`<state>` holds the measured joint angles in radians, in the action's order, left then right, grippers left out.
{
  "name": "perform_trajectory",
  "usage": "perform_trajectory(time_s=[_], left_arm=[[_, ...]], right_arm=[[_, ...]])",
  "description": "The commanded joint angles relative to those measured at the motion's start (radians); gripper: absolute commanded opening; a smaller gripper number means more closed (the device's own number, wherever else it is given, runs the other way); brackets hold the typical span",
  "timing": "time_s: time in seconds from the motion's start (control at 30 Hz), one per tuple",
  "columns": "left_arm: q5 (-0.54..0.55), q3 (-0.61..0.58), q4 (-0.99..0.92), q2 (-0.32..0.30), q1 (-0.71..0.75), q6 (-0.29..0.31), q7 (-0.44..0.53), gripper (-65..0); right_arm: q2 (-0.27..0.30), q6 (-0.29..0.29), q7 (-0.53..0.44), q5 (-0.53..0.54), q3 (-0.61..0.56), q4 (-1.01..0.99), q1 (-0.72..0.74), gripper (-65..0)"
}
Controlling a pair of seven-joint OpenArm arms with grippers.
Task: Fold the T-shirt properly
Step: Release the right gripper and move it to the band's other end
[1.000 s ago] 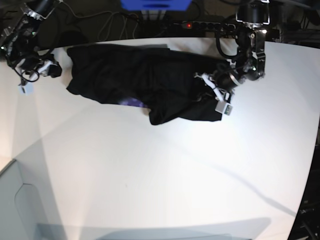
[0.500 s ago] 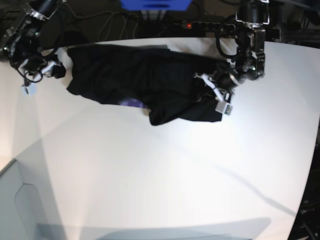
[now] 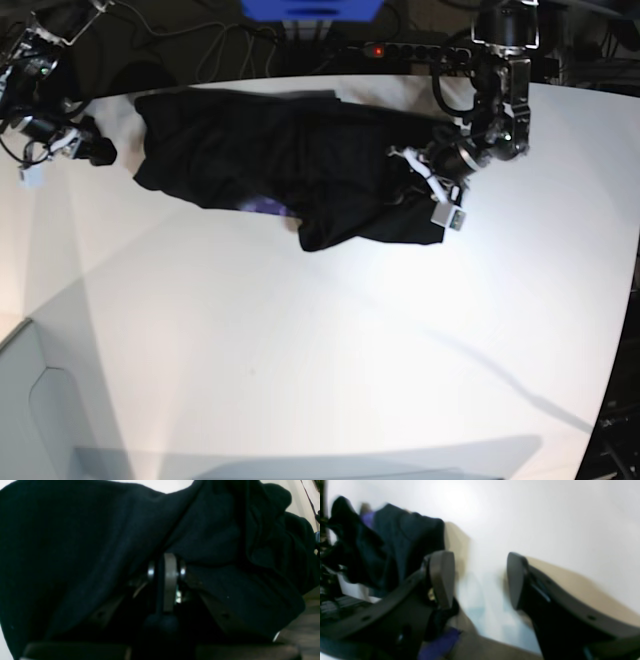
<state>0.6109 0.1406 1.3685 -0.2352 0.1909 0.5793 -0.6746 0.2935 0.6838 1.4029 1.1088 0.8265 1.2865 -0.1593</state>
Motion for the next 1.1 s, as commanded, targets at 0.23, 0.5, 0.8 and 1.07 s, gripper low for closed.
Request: perform_trajectory(time_s=[0.23, 0.5, 0.8, 1.07], left_arm=[[-0.139, 0.000, -0.024, -0.013, 0.020, -0.075, -0.112, -58.7], [-0.138, 0.000, -0.024, -0.013, 0.020, -0.075, -0.113, -58.7], [-0.136, 0.000, -0.024, -0.013, 0.022, -0.075, -0.113, -58.7], [-0.136, 0.000, -0.024, -0.013, 0.022, -0.075, -0.113, -58.7]], right_arm=[[0.046, 0.014, -0.007, 0.299, -0.028, -0.041, -0.052, -23.3], [0.039, 0.014, -0.007, 0.304, -0.120, -0.051, -0.059, -23.1], [0.037, 0.014, -0.007, 0.232, -0.124, -0.049, -0.072, -23.1], [0.025, 0.014, -0.007, 0.227, -0.201, -0.041, -0.093, -23.1]])
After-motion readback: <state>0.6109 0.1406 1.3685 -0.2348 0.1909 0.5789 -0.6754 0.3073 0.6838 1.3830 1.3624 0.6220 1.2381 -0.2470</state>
